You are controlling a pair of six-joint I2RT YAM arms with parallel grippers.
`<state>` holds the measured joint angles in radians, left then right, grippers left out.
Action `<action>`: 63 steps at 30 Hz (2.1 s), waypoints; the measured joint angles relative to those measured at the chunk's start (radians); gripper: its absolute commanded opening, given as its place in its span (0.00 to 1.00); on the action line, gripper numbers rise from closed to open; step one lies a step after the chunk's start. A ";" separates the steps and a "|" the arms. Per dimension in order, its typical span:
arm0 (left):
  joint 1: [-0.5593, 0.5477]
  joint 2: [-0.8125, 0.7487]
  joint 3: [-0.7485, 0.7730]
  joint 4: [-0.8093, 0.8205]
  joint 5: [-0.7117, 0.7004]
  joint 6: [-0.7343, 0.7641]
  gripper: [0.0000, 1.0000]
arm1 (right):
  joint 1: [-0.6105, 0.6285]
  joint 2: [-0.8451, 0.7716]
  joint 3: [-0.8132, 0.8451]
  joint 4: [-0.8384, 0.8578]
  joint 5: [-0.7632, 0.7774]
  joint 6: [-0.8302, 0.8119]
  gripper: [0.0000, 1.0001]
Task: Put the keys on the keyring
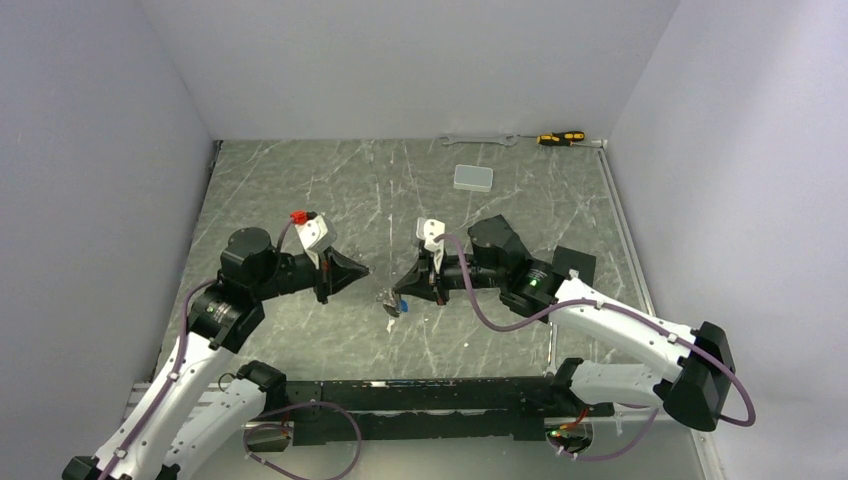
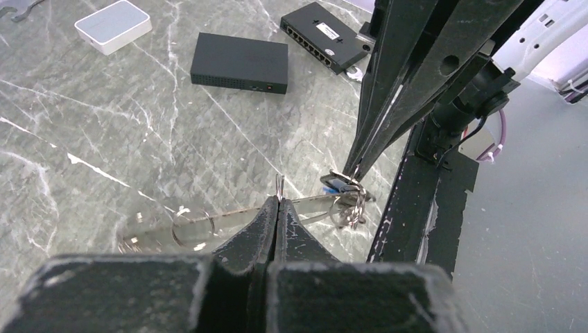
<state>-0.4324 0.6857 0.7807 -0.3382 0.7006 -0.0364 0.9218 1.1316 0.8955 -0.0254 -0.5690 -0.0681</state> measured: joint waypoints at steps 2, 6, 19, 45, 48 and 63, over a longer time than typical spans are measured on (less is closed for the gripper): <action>0.000 -0.005 -0.005 0.003 0.006 0.000 0.00 | 0.000 0.016 0.025 -0.015 -0.032 -0.004 0.00; 0.000 -0.005 -0.009 0.002 0.018 0.000 0.00 | 0.000 0.045 0.074 -0.047 -0.069 -0.019 0.00; 0.000 -0.034 -0.026 0.006 0.045 0.000 0.00 | 0.001 0.092 0.138 -0.108 -0.083 -0.063 0.00; 0.001 -0.035 -0.040 0.035 0.064 0.000 0.00 | 0.002 0.144 0.183 -0.080 -0.008 0.000 0.00; 0.001 -0.035 -0.040 0.036 0.065 0.000 0.00 | 0.002 0.144 0.188 -0.075 -0.008 0.001 0.00; 0.001 -0.036 -0.041 0.038 0.066 0.000 0.00 | 0.002 0.146 0.211 -0.068 -0.008 0.010 0.00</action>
<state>-0.4316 0.6495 0.7399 -0.3004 0.7662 -0.0368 0.9241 1.2774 1.1061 -0.0929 -0.5766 -0.0582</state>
